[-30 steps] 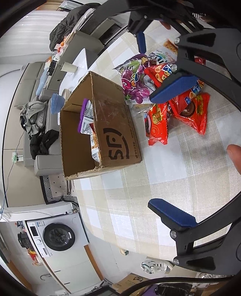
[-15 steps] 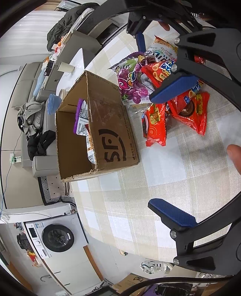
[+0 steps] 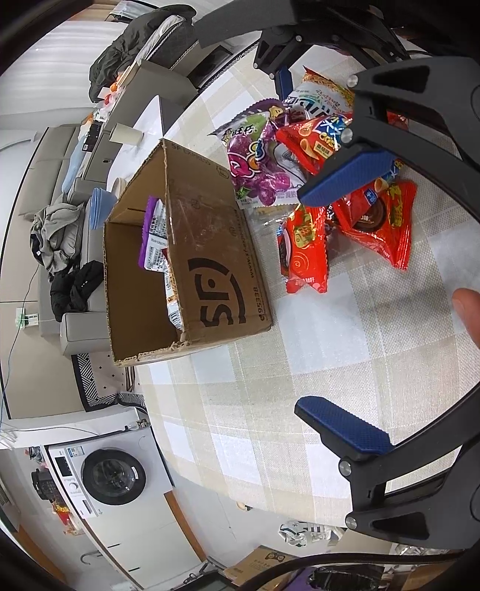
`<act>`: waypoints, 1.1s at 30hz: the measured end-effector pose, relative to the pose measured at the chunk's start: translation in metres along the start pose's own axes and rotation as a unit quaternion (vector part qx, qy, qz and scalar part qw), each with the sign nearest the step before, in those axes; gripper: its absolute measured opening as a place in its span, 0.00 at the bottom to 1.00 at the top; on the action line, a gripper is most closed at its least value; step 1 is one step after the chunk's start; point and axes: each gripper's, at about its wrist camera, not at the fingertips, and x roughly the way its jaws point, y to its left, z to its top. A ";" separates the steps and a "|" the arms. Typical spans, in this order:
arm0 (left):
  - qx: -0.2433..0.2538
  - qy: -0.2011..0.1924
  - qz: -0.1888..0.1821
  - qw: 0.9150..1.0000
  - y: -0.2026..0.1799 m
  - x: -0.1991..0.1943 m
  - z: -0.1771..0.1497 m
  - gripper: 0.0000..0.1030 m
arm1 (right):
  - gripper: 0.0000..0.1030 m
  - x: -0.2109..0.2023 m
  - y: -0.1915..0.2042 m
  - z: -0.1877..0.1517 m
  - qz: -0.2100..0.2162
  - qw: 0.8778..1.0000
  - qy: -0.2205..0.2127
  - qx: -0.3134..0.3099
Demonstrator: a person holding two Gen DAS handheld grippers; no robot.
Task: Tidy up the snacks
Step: 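Reach the right tool to the white noodle-snack bag and grasp it, then lift the white noodle-snack bag with the right tool while the left tool grasps a red Oreo pack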
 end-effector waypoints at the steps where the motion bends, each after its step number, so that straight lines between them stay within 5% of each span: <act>1: 0.000 0.001 0.000 1.000 0.000 0.001 0.000 0.99 | 0.99 -0.001 0.000 0.000 0.000 1.000 -0.002 0.001; 5: 0.000 0.003 -0.001 1.000 0.001 0.004 -0.001 0.99 | 0.75 -0.008 -0.008 0.000 -0.005 1.000 -0.016 0.007; 9: -0.001 0.005 -0.003 1.000 0.002 0.008 -0.001 0.99 | 0.61 -0.018 -0.015 0.000 0.004 1.000 -0.022 0.012; 23: -0.013 0.012 -0.009 1.000 0.009 0.018 -0.004 0.99 | 0.54 -0.041 -0.020 -0.003 0.004 0.999 -0.051 -0.001; 33: -0.021 0.016 -0.009 1.000 0.013 0.021 -0.004 0.99 | 0.54 -0.083 -0.043 -0.008 0.014 0.993 -0.109 0.034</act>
